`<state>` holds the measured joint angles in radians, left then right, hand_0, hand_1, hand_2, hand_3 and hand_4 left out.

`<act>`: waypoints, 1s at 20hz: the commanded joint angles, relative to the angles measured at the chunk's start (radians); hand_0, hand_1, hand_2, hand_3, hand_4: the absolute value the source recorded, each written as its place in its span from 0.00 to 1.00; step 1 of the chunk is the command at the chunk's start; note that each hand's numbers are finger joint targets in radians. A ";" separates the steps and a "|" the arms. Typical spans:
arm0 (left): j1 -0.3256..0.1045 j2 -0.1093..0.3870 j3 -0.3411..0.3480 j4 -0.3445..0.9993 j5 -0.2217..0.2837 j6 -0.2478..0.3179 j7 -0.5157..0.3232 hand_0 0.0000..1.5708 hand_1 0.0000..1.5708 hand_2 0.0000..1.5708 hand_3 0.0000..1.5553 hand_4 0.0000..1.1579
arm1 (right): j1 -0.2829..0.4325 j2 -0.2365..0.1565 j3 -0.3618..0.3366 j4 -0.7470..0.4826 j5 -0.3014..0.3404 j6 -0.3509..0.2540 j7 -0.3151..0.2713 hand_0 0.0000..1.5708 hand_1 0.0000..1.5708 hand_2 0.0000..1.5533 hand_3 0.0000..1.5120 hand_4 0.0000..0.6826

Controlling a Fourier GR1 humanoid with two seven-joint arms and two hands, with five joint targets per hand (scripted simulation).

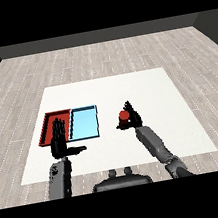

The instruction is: Pick the red can and put it in the red box

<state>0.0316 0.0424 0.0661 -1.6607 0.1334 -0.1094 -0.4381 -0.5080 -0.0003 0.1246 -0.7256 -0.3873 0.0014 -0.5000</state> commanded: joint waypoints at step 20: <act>0.044 0.009 -0.001 -0.034 0.029 -0.044 -0.021 0.00 0.00 0.00 0.00 0.00 | -0.137 0.000 0.130 0.196 -0.159 -0.084 -0.017 0.00 0.00 0.00 0.00 0.00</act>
<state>0.0384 0.0517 0.0808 -1.6266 0.1542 -0.1417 -0.4821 -0.6117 -0.0018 0.1982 -0.6094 -0.4735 -0.0539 -0.4842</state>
